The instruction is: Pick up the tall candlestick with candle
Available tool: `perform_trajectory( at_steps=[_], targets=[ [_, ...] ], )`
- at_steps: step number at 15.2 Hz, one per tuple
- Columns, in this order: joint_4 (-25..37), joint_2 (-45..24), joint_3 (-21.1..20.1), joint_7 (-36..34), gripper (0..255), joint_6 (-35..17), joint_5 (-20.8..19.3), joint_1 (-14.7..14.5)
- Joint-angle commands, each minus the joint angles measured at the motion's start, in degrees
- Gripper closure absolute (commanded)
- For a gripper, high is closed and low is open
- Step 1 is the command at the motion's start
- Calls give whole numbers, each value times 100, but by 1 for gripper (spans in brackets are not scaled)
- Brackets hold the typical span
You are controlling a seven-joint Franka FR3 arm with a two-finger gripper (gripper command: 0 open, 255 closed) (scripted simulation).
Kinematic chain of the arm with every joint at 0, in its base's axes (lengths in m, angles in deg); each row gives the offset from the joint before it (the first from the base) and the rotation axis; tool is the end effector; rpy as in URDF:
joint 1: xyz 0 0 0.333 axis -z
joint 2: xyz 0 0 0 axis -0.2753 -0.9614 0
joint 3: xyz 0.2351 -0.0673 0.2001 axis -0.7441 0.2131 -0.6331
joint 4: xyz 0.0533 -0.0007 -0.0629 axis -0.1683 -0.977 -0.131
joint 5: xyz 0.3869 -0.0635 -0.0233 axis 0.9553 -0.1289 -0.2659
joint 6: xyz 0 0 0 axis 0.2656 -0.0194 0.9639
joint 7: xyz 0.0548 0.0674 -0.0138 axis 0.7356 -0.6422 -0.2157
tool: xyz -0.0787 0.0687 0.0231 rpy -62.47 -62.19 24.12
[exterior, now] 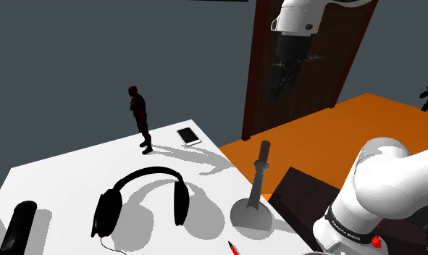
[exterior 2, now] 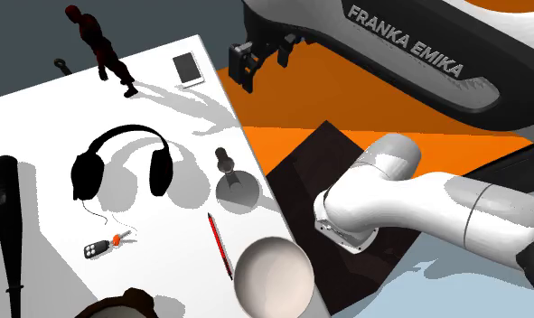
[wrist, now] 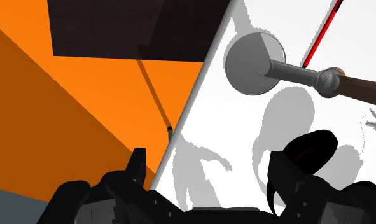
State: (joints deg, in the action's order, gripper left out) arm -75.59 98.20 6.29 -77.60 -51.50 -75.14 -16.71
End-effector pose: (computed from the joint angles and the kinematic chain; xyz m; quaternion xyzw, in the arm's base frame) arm 0.2824 0.0406 0.6273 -0.9995 -0.0026 -0.0037 0.0311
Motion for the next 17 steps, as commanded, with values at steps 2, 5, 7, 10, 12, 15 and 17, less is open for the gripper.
perform_trajectory(
  at_steps=[2,5,7,10,12,15,17],
  targets=[
    [-41,-11,-152,-255,0,38,101,11],
    [-119,-100,-609,-1017,0,131,433,46],
    [-136,-206,-913,-1527,0,170,669,68],
    [-111,-432,-1365,-2291,0,191,1036,103],
    [-64,-628,-1664,-2801,0,176,1279,132],
    [-79,-838,-1968,-3277,0,67,1522,161],
    [-241,-819,-2000,-3252,0,-75,1548,151]
  ],
)
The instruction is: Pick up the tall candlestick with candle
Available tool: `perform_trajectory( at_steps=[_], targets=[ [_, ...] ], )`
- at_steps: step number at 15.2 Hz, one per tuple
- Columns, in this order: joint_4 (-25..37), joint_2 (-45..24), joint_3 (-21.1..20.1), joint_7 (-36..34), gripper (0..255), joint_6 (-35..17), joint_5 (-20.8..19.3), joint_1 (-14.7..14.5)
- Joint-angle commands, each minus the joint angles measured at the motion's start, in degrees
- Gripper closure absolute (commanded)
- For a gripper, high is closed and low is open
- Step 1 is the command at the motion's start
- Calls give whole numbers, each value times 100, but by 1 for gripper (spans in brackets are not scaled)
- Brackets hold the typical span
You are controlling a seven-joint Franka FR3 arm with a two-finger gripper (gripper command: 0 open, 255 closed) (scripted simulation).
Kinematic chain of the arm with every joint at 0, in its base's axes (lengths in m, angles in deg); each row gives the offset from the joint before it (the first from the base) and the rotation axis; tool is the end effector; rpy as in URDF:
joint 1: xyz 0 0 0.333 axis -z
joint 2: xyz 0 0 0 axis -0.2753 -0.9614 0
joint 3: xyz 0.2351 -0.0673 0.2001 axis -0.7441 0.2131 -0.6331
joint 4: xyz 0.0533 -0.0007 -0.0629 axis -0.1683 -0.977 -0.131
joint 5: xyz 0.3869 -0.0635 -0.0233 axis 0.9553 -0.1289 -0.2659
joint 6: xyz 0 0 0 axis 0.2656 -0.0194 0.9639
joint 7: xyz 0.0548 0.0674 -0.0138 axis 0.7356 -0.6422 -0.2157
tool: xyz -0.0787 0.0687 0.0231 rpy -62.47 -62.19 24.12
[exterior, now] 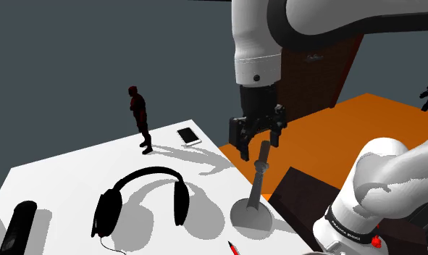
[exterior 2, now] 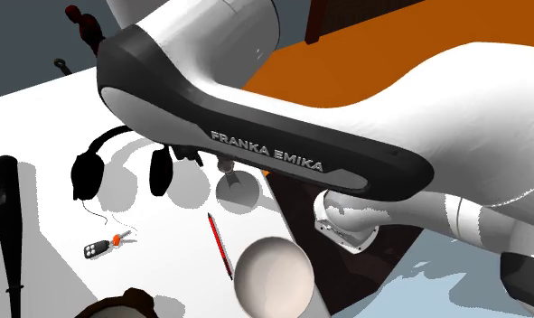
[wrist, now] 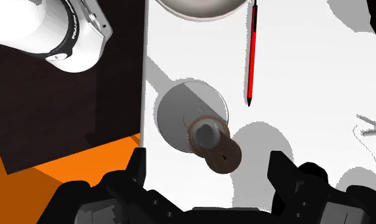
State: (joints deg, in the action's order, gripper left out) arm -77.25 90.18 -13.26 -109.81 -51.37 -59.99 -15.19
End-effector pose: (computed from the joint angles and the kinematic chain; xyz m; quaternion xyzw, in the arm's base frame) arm 0.2861 0.1929 0.5488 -0.9790 0.1689 0.1140 0.0109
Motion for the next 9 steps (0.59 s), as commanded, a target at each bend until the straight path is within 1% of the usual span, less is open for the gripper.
perform_trajectory(
  at_steps=[1,4,7,8,9],
  targets=[
    [-154,-10,-63,-18,0,-159,47,-6],
    [-387,6,-116,19,0,-376,89,-20],
    [-431,8,-127,26,0,-418,98,-22],
    [-429,11,-126,24,255,-414,98,-23],
    [-427,10,-128,22,255,-413,99,-24]
  ],
)
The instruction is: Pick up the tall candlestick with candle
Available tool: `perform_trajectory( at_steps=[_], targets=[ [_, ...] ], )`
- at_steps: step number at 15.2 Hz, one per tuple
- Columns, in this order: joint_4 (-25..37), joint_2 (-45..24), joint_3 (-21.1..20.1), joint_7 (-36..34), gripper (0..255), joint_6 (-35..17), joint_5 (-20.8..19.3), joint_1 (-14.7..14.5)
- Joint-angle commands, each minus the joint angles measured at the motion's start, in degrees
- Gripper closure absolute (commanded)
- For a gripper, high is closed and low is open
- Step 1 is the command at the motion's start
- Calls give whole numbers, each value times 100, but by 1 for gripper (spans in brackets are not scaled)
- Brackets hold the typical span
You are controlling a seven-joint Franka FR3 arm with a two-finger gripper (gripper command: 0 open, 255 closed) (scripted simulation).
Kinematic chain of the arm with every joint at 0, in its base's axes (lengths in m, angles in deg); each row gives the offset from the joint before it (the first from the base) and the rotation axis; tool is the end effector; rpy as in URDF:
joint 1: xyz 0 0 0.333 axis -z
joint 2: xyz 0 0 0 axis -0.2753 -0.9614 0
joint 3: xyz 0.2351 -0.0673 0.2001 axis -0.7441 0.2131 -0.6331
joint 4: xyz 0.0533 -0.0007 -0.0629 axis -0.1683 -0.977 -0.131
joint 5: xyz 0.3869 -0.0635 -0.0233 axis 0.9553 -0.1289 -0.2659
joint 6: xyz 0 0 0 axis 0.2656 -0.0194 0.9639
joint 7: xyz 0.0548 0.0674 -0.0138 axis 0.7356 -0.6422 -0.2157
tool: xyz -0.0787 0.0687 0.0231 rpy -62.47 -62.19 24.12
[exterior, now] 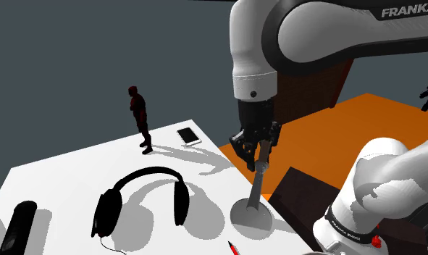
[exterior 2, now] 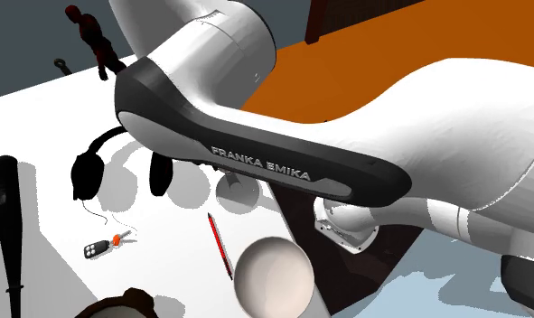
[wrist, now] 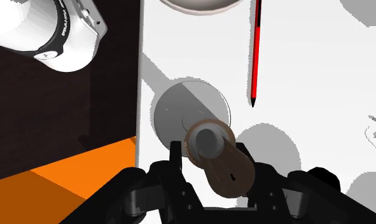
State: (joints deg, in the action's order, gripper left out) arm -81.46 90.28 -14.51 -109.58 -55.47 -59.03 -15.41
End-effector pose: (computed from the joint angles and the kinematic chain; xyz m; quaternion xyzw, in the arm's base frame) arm 0.2868 0.1951 0.5189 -0.9784 0.1713 0.1148 0.0108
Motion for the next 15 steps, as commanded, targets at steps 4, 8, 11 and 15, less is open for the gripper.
perform_trajectory(
  at_steps=[4,8,11,15],
  targets=[
    [-4,-2,-3,0,255,-4,2,0],
    [-10,-2,-2,3,255,-8,1,0],
    [222,-15,52,-34,255,209,-42,14],
    [544,-52,119,-85,255,494,-95,33]
  ],
)
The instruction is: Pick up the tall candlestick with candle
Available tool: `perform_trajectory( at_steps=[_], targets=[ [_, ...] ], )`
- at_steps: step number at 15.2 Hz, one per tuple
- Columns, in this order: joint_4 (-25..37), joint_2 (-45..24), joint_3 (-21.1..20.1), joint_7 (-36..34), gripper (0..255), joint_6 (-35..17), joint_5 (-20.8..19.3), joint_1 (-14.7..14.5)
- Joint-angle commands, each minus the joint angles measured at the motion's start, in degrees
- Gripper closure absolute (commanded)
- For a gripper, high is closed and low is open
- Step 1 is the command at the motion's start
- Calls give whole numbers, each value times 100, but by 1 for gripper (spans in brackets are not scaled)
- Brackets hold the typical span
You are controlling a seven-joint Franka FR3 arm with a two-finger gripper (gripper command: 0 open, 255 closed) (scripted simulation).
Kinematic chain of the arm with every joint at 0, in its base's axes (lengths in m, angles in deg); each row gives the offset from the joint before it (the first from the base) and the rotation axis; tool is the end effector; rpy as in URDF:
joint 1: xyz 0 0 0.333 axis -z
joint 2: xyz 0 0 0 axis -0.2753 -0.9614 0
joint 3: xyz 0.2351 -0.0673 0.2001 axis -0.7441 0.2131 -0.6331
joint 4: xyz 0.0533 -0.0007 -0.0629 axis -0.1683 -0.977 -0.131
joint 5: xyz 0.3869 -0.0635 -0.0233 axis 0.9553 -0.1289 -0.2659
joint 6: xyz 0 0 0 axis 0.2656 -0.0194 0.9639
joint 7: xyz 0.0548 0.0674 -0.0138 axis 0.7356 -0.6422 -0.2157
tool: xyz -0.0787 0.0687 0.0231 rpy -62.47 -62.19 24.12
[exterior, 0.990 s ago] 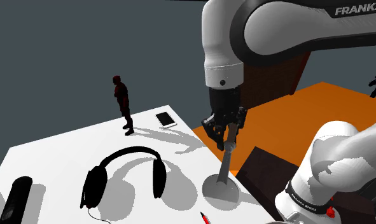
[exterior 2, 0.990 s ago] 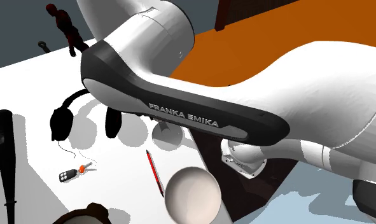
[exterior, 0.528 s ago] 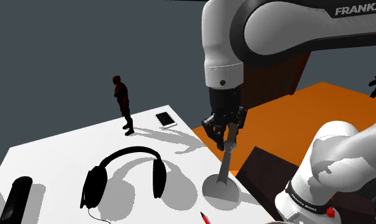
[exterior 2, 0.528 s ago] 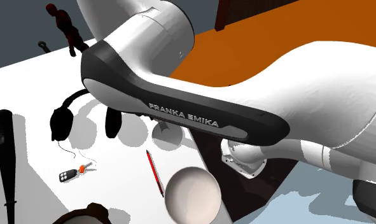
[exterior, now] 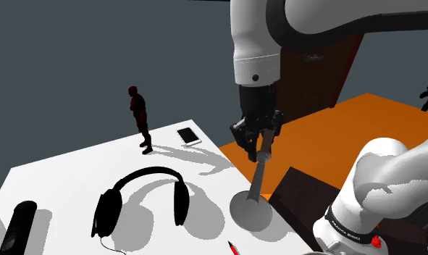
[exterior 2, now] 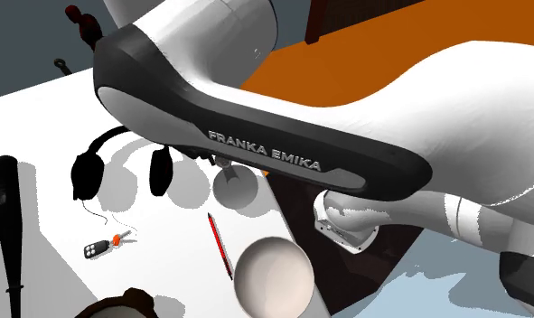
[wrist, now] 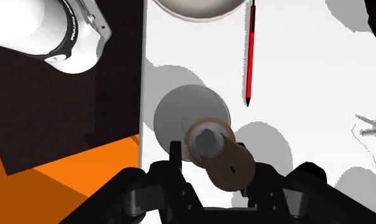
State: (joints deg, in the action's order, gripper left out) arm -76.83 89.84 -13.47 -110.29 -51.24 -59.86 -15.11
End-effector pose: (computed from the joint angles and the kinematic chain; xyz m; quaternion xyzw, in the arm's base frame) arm 0.2870 0.1949 0.5497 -0.9784 0.1713 0.1152 0.0108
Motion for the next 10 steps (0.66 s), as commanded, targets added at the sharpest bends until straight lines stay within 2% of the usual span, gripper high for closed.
perform_trajectory(
  at_steps=[1,10],
  targets=[
    [163,-20,30,-28,255,141,-24,9],
    [784,-143,129,-127,255,638,-105,44]
  ],
)
